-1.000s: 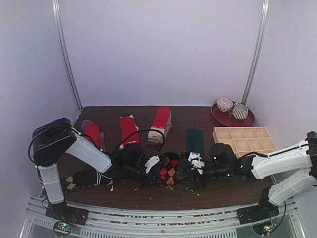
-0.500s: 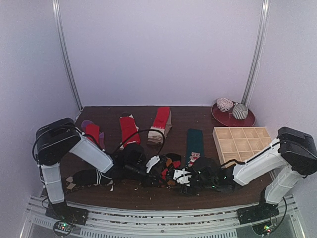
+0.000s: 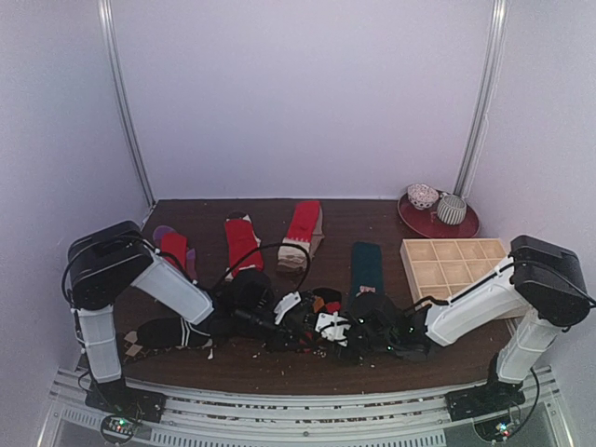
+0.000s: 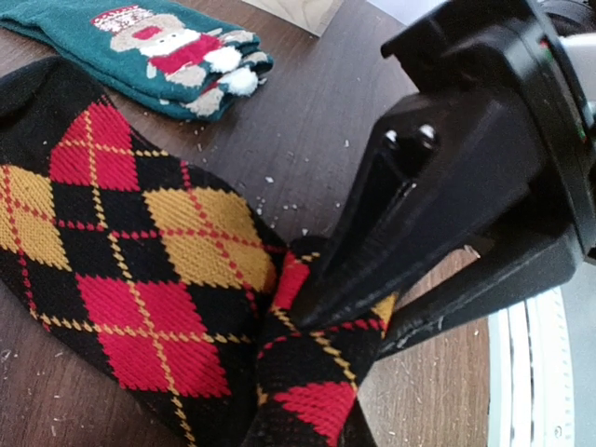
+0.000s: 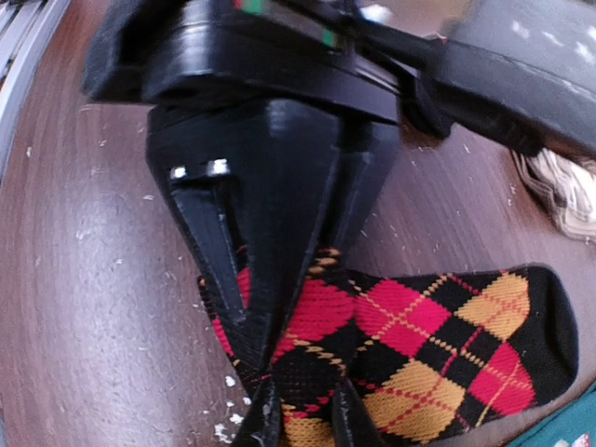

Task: Roll the socks
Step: Roll the sock at the center of the board.

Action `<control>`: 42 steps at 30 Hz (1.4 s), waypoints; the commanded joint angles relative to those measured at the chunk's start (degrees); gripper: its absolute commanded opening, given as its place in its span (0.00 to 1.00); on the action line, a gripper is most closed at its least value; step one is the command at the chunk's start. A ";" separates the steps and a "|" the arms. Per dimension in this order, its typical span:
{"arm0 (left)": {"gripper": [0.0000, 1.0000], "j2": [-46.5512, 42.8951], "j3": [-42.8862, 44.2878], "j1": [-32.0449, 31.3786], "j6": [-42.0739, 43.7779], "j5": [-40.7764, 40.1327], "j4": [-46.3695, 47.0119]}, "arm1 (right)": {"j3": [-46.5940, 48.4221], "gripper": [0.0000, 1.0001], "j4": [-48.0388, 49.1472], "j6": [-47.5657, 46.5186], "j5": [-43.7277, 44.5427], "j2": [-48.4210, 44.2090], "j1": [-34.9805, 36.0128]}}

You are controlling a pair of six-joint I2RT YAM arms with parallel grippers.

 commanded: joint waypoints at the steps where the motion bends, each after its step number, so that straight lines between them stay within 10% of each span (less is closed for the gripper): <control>1: 0.26 2.88 -3.71 -0.83 1.33 -6.67 -16.57 | 0.74 0.06 -6.95 6.43 -2.74 1.53 -0.72; 6: 0.79 -7.26 -4.24 -0.83 4.32 -16.25 -16.18 | 1.72 0.05 -11.62 13.52 -12.93 0.09 -4.94; 8: 0.84 -11.73 -4.59 -0.96 6.45 -19.33 -14.92 | 3.64 0.05 -15.91 15.69 -19.76 1.19 -7.87; 18: 0.85 -16.93 -6.35 -4.49 19.07 -25.61 1.46 | 8.43 0.06 -24.69 23.76 -38.79 10.62 -17.99; 42: 0.62 -4.03 -0.36 -4.87 21.32 -18.54 5.62 | 7.59 0.06 -24.42 23.50 -40.48 14.30 -19.91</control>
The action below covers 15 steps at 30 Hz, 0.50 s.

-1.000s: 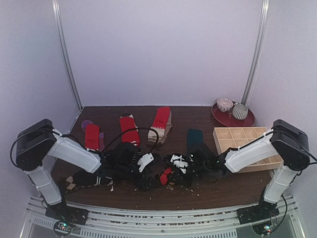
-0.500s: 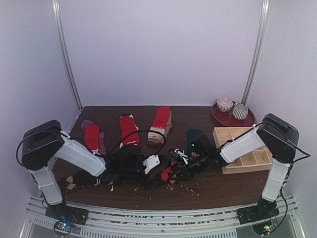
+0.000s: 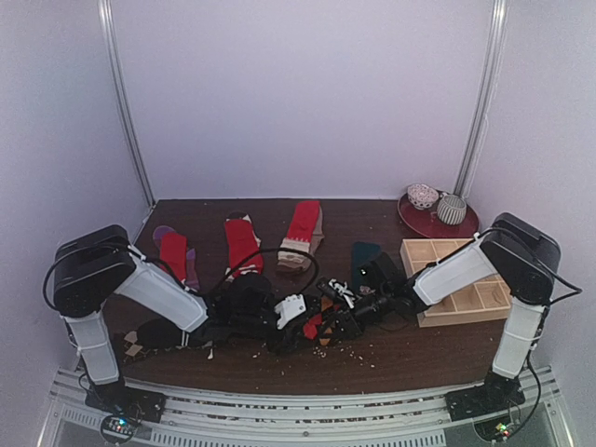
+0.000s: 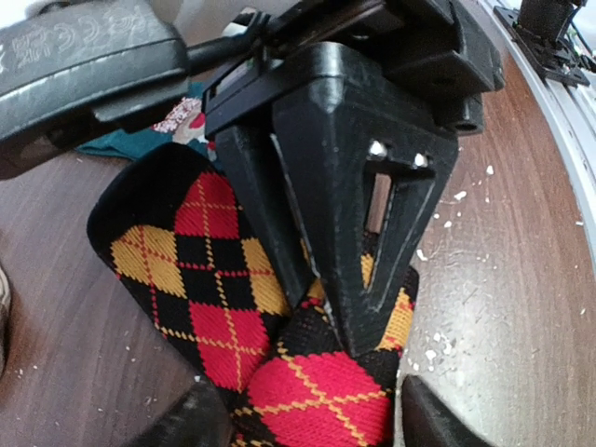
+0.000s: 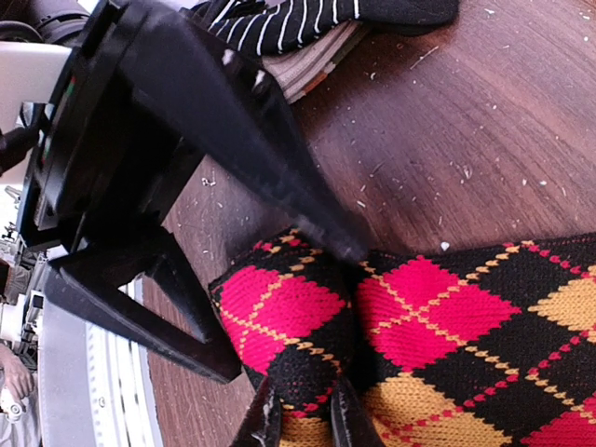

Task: Roll the socks
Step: Roll the sock at the center of the board.

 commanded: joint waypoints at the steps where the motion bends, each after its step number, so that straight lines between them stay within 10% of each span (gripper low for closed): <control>1: 0.57 1.99 1.95 -0.34 0.80 1.83 2.35 | -2.91 0.07 -12.32 -0.99 3.49 4.62 -0.21; 9: 0.34 4.68 3.54 -0.34 0.47 3.13 0.04 | -2.86 0.08 -12.83 -1.88 3.30 5.02 -0.27; 12: 0.02 4.86 4.73 -0.34 0.40 4.65 -3.02 | -2.41 0.14 -13.39 -1.77 4.51 4.14 -0.31; 15: 0.00 4.46 4.95 -0.34 -0.53 6.08 -5.65 | -1.81 0.24 -14.11 -1.11 6.11 0.81 -0.26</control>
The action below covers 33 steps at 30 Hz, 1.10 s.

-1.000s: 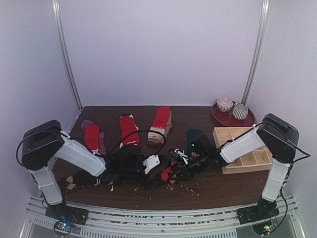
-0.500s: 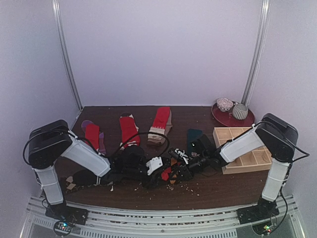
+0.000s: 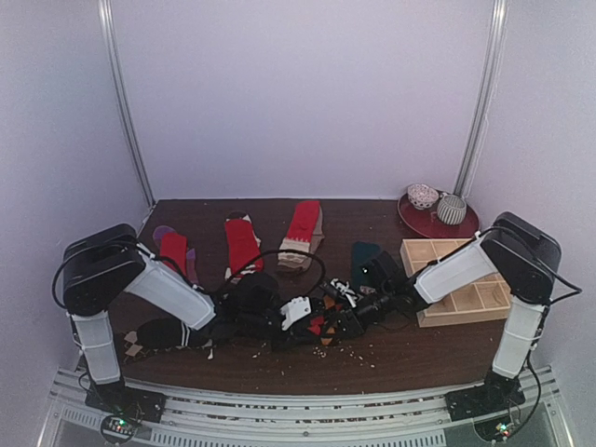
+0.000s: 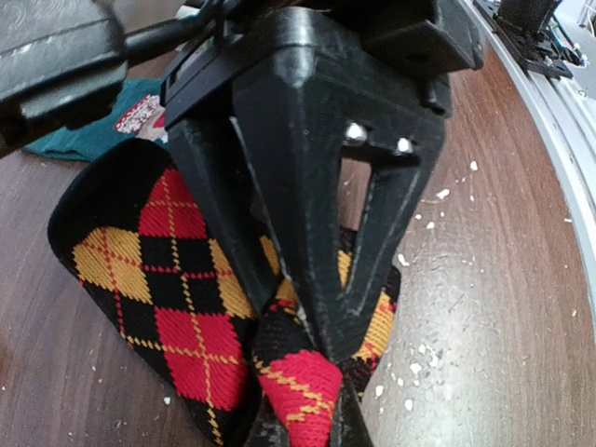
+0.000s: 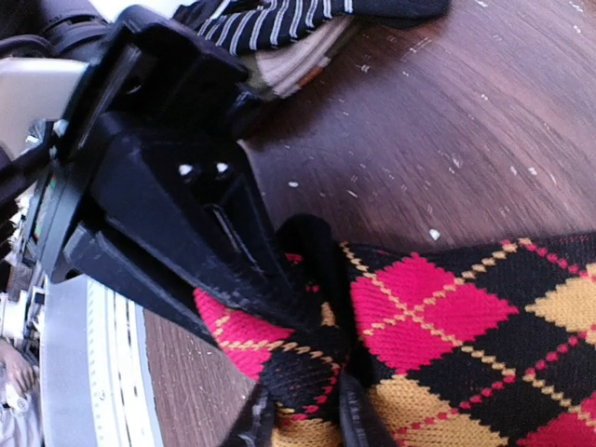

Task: Roll the socks
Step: Roll the sock at the center of the board.

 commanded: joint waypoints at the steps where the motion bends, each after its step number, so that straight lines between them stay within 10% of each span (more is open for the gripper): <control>1: 0.00 1.22 2.05 -0.47 -0.98 2.28 -4.73 | -2.08 0.28 -13.00 0.14 8.45 -1.17 0.63; 6: 0.00 -1.13 1.56 -0.47 -3.11 4.18 -10.95 | -5.55 0.63 -10.30 1.80 17.22 -14.80 0.69; 10: 0.00 -0.10 4.91 -0.47 -4.23 2.91 -19.64 | -12.34 0.68 -4.24 -0.71 27.86 -27.08 3.43; 17: 0.00 5.92 11.87 -0.45 -6.19 3.71 -30.52 | -19.20 0.69 2.22 -6.28 40.28 -34.43 11.55; 33: 0.00 7.85 13.12 -0.30 -5.73 6.12 -32.91 | -17.52 0.72 12.13 -17.06 49.91 -20.41 18.01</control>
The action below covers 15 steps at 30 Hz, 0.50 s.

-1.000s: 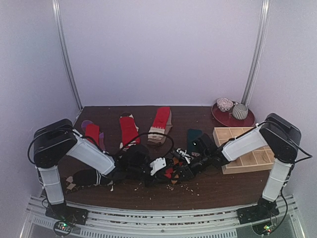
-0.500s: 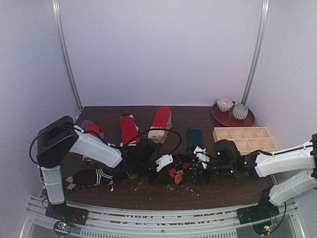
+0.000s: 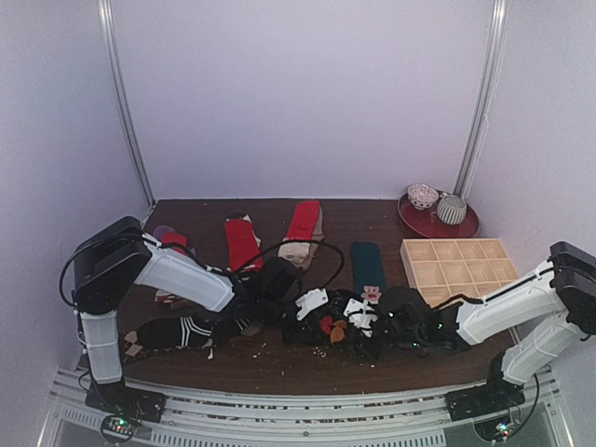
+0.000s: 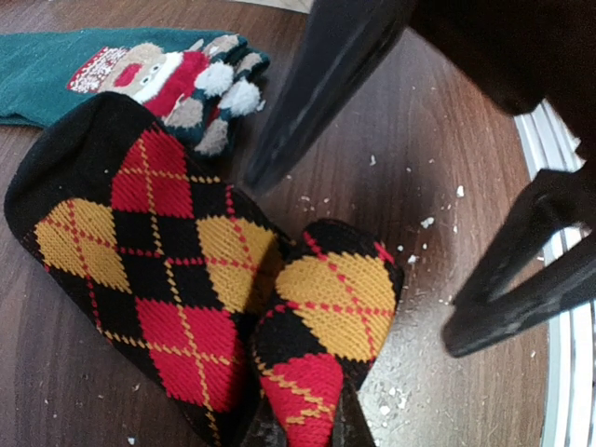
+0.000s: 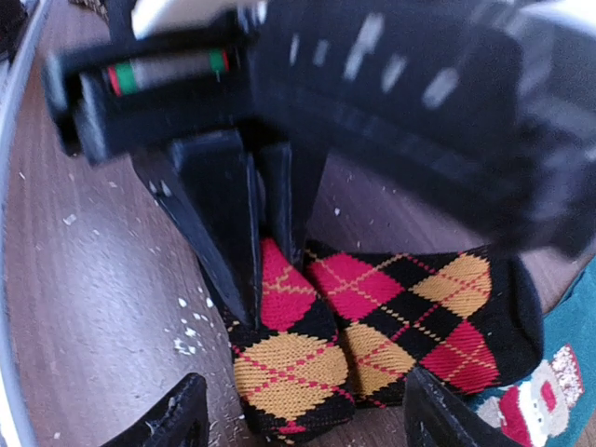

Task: Roll the socks
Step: Roll the sock at the center of the board.

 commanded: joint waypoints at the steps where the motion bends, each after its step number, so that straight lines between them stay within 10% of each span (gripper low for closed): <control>1: 0.00 4.24 -1.83 -0.45 -0.27 0.20 -9.86 | 1.81 0.72 2.13 -3.38 3.15 4.36 0.55; 15: 0.00 5.21 -2.01 -0.36 0.04 1.09 -9.87 | 1.97 0.72 5.88 -6.75 4.91 6.88 1.74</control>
